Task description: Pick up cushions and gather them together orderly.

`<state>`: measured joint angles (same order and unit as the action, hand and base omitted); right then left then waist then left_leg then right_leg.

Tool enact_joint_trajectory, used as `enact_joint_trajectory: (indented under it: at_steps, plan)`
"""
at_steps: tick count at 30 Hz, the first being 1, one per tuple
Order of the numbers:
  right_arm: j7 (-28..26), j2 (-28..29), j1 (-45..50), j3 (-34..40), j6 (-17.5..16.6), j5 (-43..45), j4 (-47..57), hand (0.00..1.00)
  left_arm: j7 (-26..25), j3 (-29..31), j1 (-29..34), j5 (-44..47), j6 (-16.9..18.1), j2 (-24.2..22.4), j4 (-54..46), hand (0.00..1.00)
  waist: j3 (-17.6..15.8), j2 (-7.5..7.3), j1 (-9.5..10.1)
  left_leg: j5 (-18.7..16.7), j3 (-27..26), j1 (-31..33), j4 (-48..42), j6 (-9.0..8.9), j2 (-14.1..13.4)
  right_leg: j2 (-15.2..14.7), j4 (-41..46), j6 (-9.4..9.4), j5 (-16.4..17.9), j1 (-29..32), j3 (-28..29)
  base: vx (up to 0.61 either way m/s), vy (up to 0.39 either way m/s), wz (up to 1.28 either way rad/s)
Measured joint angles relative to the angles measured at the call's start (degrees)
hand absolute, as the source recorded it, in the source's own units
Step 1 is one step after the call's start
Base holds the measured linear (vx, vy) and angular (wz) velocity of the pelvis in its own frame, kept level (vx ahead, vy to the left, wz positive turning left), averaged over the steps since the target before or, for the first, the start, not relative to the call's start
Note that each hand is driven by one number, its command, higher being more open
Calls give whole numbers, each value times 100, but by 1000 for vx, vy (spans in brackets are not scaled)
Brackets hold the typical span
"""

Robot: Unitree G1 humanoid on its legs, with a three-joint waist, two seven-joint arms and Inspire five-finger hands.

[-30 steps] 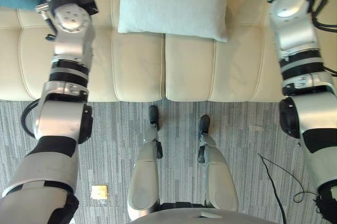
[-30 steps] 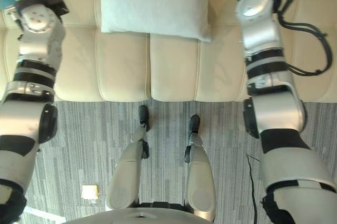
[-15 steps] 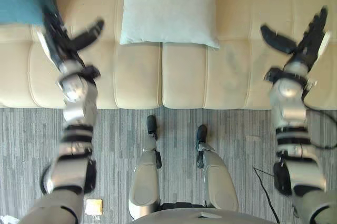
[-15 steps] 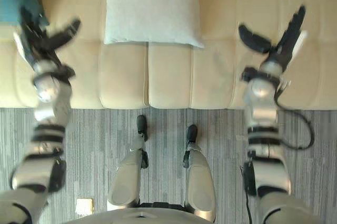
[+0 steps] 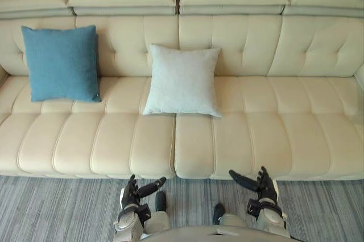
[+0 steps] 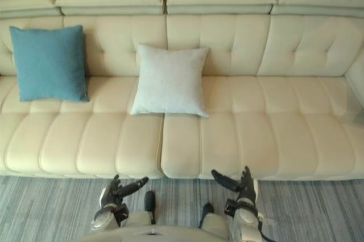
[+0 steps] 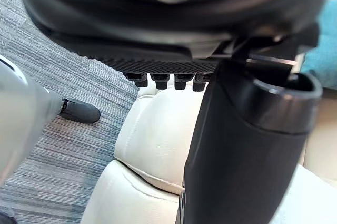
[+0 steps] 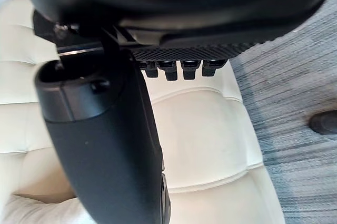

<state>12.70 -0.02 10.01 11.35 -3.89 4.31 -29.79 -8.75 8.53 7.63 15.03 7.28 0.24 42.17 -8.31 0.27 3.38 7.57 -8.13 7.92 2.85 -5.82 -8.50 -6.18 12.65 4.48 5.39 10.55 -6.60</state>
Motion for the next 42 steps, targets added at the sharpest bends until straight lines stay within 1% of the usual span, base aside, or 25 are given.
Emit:
enact_joint_trajectory:
  at_steps: [5, 9, 11, 12, 14, 15, 16, 18, 19, 20, 21, 22, 23, 25, 27, 28, 30, 31, 33, 34, 35, 36, 38, 39, 42]
  plan:
    - [-143, 105, 29, -3, 0, -95, -1040, 100, 106, 156, 49, -490, -24, -5, 697, 100, 316, -4, -5, -56, -158, -342, 68, -26, -33, 15, -182, 7, -27, -315, 9, -14, 13, -13]
    - [-145, 205, -2, 39, 19, -96, -1434, 100, 124, 143, -3, -774, -40, 59, 902, 100, 337, -68, 5, -111, -386, -501, -3, -64, -69, 42, -201, 42, -151, -382, 192, -1, 17, -31]
    - [-146, 243, -107, 25, 30, -96, -1608, 100, 119, 143, -60, -868, -42, 124, 941, 100, 289, -143, 37, -306, -541, -456, -367, -61, -148, 45, -45, 73, -216, -344, 189, -19, -2, -48]
    - [-145, 240, -181, 2, 32, -96, -1728, 100, 116, 161, -101, -901, -61, 142, 949, 100, 274, -167, 39, -512, -629, -365, -757, -50, -266, 75, 167, 105, -302, -253, 56, -84, -27, -49]
    - [-139, 237, -266, -3, 33, -97, -1780, 100, 114, 202, -166, -918, -76, 108, 960, 100, 293, -99, 101, -594, -704, -233, -932, -3, -484, 115, 381, 119, -294, -180, -122, -116, -65, -27]
    - [-143, 309, -312, -38, 39, -97, -1845, 100, 118, 187, -294, -941, -92, 160, 975, 100, 290, -240, 104, -592, -689, -156, -1086, -7, -477, -186, 2377, 36, 416, 287, -411, -111, -129, 13]
    - [-143, 331, -295, -124, 39, -98, -1928, 100, 103, 191, -314, -940, -95, 208, 965, 100, 343, -389, 114, -589, -597, -94, -1236, -11, -442, -358, 3268, 209, 531, 229, -452, -130, -174, 25]
    - [-156, 327, -424, -134, 35, -183, -2036, 100, 96, 234, -378, -939, -113, 261, 956, 100, 398, -547, 142, -580, -538, 131, -1530, -26, -421, -349, 3217, 344, 626, 238, -502, -82, -184, 18]
    - [-147, 259, -535, -140, 40, -209, -2073, 100, 95, 290, -425, -939, -118, 120, 954, 100, 401, -429, 212, -553, -547, 294, -1535, 13, -525, -171, 2808, 341, 631, 193, -577, -113, -145, -23]
    - [-109, 100, -655, -139, 34, -208, -2066, 100, 80, 299, -416, -930, -119, -54, 887, 100, 421, -244, 361, -408, -667, 372, -1353, 54, -571, 28, 2255, 135, 879, -28, -601, -116, -74, -27]
    - [-83, 94, -719, -139, 25, -206, -2052, 100, 66, 292, -441, -930, -108, -63, 856, 100, 412, -298, 383, -256, -724, 477, -1324, -46, -540, -11, 2097, -122, 1076, -47, -641, -152, -68, -20]
    - [-47, 57, -903, -137, 20, -207, -2113, 100, 36, 174, -571, -928, -117, -30, 939, 100, 369, -361, 408, -125, -732, 683, -1300, -73, -423, 6, 1561, -346, 1387, -83, -680, -256, -133, 6]
    - [-50, -60, -1062, -155, 20, -208, -2190, 100, 32, 114, -641, -930, -133, -83, 994, 100, 200, -58, 397, 20, -621, 693, -1157, -66, -585, 232, 1275, -426, 1161, -186, -799, -275, -122, 12]
    - [-14, -80, -987, -186, 34, -209, -2227, 100, 44, 64, -578, -931, -147, -157, 984, 100, 215, 56, 386, 147, -571, 673, -978, -45, -625, 292, 1218, -480, 1082, -222, -946, -208, -43, 38]
    - [25, -98, -905, -174, 77, -212, -2338, 100, 41, -45, -581, -937, -152, -149, 982, 100, 185, 45, 336, 92, -573, 687, -936, -73, -592, 190, 1159, -565, 1016, -236, -1185, -161, -2, 55]
    - [38, -92, -905, -147, 108, -212, -2384, 100, 42, -73, -594, -940, -152, -147, 976, 100, 170, 22, 303, 72, -530, 707, -1214, -47, -522, 123, 1090, -574, 939, -227, -1244, -89, 46, 38]
    - [50, -82, -906, -129, 119, -212, -2380, 100, 40, -117, -613, -944, -153, -147, 971, 100, 131, -45, 236, -428, -491, 679, -1670, 35, -297, -46, 988, -514, 783, -162, -1314, -84, 96, 32]
    - [44, -75, -918, -125, 119, -216, -2375, 100, 43, -120, -640, -954, -158, -142, 971, 100, 118, -52, 235, -840, -363, 693, -1989, 64, -227, -122, 974, -473, 675, -60, -1307, -79, 151, 7]
    - [39, -26, -879, -111, 122, -223, -2377, 100, 44, -106, -670, -993, -162, -114, 975, 100, 48, -116, 223, -1419, -155, 651, -2681, 90, -167, -222, 974, -351, 564, -58, -1223, -85, 198, -13]
    - [36, -4, -855, -111, 118, -226, -2369, 100, 46, -104, -656, -1017, -161, -112, 975, 100, 61, -65, 223, -1585, -40, 569, -2782, 69, -142, -217, 974, -296, 534, -75, -1145, -71, 180, -24]
    - [34, -13, -850, -108, 117, -229, -2363, 100, 46, -104, -635, -1025, -160, -119, 981, 100, 52, -52, 222, -1676, -2, 516, -2739, 89, -115, -209, 974, -252, 515, -82, -1095, -99, 197, -36]
    - [8, 81, -835, -107, 118, -258, -2369, 100, 51, -101, -614, -1063, -162, -71, 998, 100, 38, -99, 190, -1729, -122, 473, -2620, 152, -22, -267, 832, -129, 385, -75, -958, -105, 240, -34]
    - [-41, 189, -781, -100, 119, -273, -2377, 100, 50, -107, -592, -1063, -165, 3, 1009, 100, 117, -216, 148, -1652, -274, 369, -2295, 205, 104, -305, 513, -52, 166, -107, -853, -65, 233, -32]
    - [-74, 225, -722, -93, 123, -274, -2384, 100, 48, -108, -573, -1066, -166, 52, 1097, 100, 151, -251, 118, -1584, -374, 206, -1967, 269, 251, -350, 163, -10, -60, -207, -769, -17, 149, -25]
    - [-96, 212, -653, 151, 125, -272, -2497, 100, 55, -113, -569, -1127, -179, 91, 1323, 100, 226, -175, 43, -1572, -418, -16, -1657, 285, 460, -374, -390, 46, -392, -432, -579, 12, 124, -27]
